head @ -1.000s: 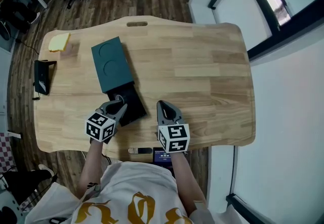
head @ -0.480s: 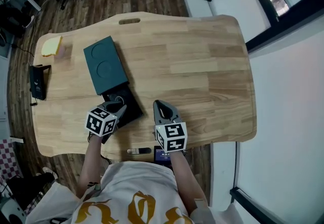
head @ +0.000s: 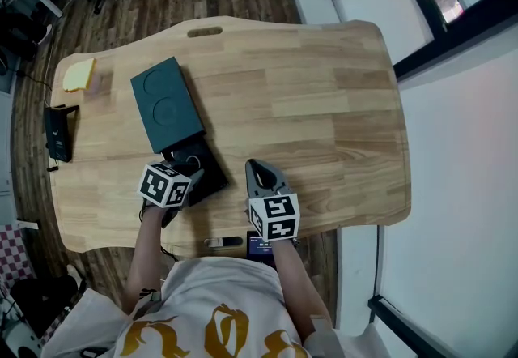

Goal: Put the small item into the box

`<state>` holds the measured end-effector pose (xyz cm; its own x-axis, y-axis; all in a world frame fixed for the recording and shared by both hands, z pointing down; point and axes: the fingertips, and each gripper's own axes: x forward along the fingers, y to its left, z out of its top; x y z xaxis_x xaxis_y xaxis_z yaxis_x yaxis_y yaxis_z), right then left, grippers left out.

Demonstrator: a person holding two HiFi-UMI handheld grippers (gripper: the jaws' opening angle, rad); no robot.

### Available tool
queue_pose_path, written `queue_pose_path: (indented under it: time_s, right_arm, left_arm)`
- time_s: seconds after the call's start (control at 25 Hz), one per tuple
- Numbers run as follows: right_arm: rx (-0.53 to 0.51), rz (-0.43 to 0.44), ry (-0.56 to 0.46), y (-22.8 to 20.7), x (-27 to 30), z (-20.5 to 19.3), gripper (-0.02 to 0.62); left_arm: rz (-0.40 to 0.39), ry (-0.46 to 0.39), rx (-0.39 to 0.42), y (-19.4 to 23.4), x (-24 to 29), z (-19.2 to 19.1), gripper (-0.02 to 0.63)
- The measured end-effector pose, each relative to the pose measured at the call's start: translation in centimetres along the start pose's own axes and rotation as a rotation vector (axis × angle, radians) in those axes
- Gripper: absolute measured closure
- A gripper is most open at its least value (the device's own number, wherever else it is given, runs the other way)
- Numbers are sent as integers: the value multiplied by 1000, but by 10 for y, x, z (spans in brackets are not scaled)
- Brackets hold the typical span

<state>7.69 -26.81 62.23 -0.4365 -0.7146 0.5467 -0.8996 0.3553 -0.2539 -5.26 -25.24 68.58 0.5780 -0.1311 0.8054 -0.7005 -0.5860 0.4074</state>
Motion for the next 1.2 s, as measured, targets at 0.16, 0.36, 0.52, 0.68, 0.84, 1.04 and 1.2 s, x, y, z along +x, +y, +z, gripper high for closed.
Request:
queue_pose_path:
  time_s: [0.16,0.36,0.52,0.68,0.84,1.04,1.2]
  right_arm:
    - [-3,7,9,2,4,-2,591]
    - [0,7,18,1,5,-4,591]
    - [-4,6,18,1,6,-1,591]
    - [-10,12,16,4,5,1,591]
    - [-21,23,8,7,2,3,591]
    - [-46,34,-18,14,-7,12,591]
    - [-67,44,-48,23,-23,21,591]
  left_arm:
    - [8,115,20,-1,5,-5,569]
    - [20,169,36,-1,6,-5,569]
    - [25,174,46,-1,6,-4,569]
    - [0,164,59,-5,6,-5,568]
    - [-1,150,72,-7,5,-6,549]
    - [6,56,45,-11,-8,0,549]
    - [17,-39,38,-22,-28,10,549]
